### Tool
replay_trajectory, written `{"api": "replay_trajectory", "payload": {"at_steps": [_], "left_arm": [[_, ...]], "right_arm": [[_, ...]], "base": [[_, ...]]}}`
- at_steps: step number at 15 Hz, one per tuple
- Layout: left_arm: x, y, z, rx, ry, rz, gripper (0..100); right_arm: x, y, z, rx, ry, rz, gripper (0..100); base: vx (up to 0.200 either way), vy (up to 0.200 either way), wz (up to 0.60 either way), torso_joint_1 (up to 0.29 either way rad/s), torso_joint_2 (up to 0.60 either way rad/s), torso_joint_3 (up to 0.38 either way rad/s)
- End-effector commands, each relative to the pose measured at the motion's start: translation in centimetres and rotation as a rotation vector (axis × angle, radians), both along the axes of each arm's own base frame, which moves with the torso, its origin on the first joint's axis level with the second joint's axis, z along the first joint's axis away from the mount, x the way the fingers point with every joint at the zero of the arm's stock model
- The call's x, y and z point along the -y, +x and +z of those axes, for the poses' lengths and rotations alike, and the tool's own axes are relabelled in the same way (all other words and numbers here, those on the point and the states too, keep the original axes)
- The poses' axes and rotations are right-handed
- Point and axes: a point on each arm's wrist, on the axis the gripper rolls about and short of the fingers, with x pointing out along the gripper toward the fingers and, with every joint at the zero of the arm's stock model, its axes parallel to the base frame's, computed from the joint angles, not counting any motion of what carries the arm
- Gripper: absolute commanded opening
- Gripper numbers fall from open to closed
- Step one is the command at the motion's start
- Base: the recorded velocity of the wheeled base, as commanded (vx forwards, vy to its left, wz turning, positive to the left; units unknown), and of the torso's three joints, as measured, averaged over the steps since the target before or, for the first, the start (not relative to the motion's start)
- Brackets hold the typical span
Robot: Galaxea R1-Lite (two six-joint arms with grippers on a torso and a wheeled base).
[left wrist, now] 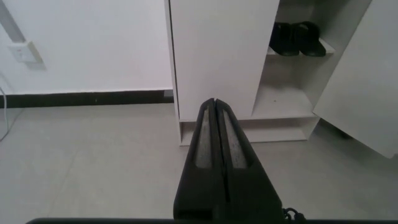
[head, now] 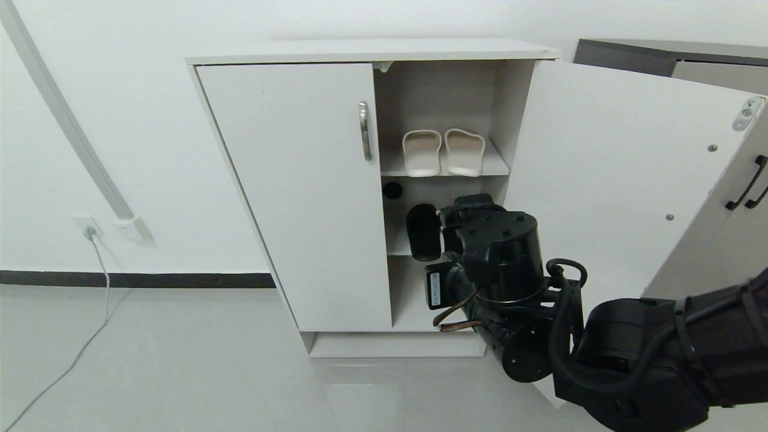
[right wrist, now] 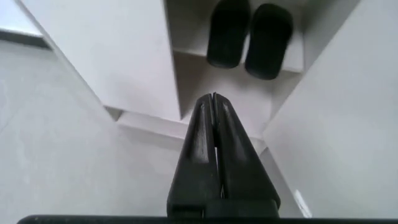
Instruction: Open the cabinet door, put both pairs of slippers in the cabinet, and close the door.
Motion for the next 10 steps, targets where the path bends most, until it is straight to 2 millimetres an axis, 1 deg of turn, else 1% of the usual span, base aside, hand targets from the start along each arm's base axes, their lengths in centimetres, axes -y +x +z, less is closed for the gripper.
{"api": "replay_trajectory", "payload": {"at_steps": [1,10], "left_arm": [[0.00,0.01,0.01,-0.001,0.000,0.000,0],[0.00,0.01,0.01,-0.001,-0.007,0.002,0]], "right_arm": [[0.06,0.01,-0.68,-0.015,-0.020,0.004,0],[-0.05,0.16,-1.66,-0.033,-0.043,0.004,0]], "base": [[0.000,0.000,0.00,0.000,0.00,0.000],[0.000,0.000,0.00,0.000,0.00,0.000]]}}
